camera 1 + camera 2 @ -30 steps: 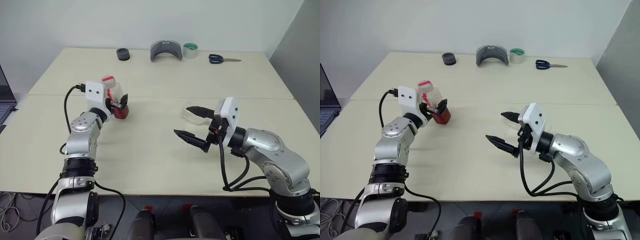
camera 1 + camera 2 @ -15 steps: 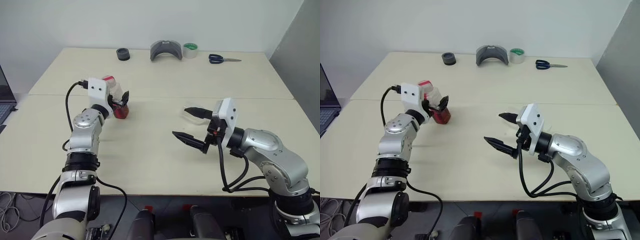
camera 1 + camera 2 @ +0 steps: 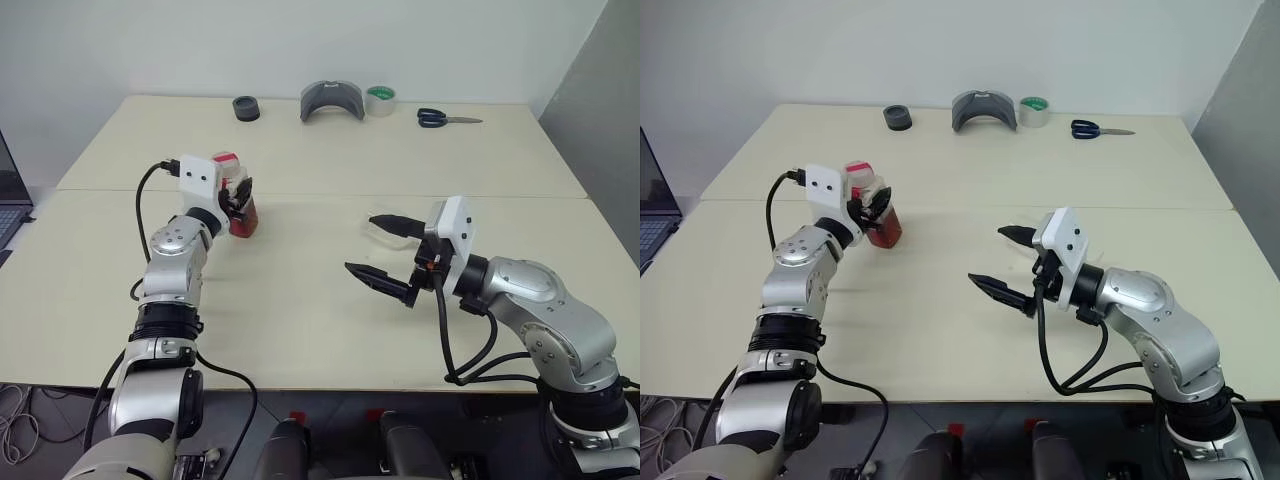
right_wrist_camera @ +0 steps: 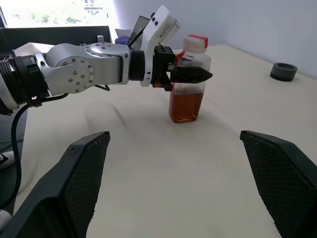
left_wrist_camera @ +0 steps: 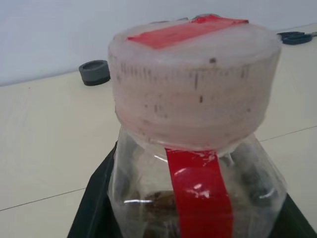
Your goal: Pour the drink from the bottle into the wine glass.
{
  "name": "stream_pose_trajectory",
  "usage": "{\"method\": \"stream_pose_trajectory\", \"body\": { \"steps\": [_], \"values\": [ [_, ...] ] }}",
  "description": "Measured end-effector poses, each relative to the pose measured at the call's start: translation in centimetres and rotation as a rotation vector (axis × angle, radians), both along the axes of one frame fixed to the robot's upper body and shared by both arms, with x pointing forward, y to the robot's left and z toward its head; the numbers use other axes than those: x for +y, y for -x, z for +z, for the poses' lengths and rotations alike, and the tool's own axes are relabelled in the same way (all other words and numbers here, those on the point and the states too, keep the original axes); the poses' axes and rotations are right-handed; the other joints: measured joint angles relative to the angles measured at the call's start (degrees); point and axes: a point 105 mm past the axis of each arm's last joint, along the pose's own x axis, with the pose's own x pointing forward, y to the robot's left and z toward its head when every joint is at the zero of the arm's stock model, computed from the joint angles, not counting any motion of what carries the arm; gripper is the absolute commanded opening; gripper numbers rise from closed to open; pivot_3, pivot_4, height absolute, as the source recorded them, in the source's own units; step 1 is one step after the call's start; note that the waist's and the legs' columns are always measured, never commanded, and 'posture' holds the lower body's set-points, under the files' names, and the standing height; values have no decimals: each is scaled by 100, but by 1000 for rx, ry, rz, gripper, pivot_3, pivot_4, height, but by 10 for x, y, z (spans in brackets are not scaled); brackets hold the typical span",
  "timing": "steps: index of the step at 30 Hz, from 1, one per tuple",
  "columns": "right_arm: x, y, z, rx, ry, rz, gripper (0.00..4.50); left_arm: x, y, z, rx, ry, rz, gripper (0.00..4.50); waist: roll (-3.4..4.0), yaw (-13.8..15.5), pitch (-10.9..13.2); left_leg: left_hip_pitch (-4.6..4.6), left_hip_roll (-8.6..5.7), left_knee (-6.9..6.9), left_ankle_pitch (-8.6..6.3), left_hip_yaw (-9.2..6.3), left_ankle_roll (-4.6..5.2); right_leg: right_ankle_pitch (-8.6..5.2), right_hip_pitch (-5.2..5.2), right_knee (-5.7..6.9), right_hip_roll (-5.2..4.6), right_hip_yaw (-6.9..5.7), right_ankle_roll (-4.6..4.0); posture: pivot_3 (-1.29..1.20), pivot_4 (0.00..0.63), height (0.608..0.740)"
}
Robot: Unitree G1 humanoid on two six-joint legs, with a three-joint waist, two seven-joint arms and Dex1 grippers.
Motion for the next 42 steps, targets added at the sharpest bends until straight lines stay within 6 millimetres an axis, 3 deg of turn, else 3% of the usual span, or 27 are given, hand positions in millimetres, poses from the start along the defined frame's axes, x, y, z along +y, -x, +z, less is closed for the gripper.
{"method": "stream_pose_trajectory", "body": {
  "steps": [9, 12, 18, 25, 42],
  "values": [
    [-6, 0, -5, -24, 9, -36, 4500, -15, 11, -3, -10, 10, -105, 1772, 0, 6, 0, -3, 0, 0, 0, -1, -1, 0, 0, -1, -3, 0, 0, 0, 150, 740],
    [-16, 0, -5, -35, 22, -73, 4500, -41, 20, -5, 10, 35, -253, 1770, 0, 9, 0, -7, -1, 4, 0, -2, -1, 0, 0, -1, -5, 0, 0, 0, 150, 740],
    [-31, -1, 15, -42, -43, -172, 4500, -105, 40, -11, 63, 58, -615, 1768, 0, 8, 1, -6, -2, 4, 0, -1, -1, 0, 0, -2, -1, 0, 0, 0, 150, 740],
    [-6, -2, 25, -14, -95, -179, 4500, -159, 65, -12, 97, -26, -962, 1767, 1, -52, 1, -3, 1, 3, 0, -1, 0, 0, -1, 2, 7, 2, 0, 0, 150, 740],
    [14, -35, 18, -7, -76, -305, 4500, -175, 73, -12, 83, -92, -1091, 1767, 1, -49, 2, -5, 0, 3, 0, 0, 1, 0, -3, 2, 4, 3, 0, 0, 150, 740]
  ]
}}
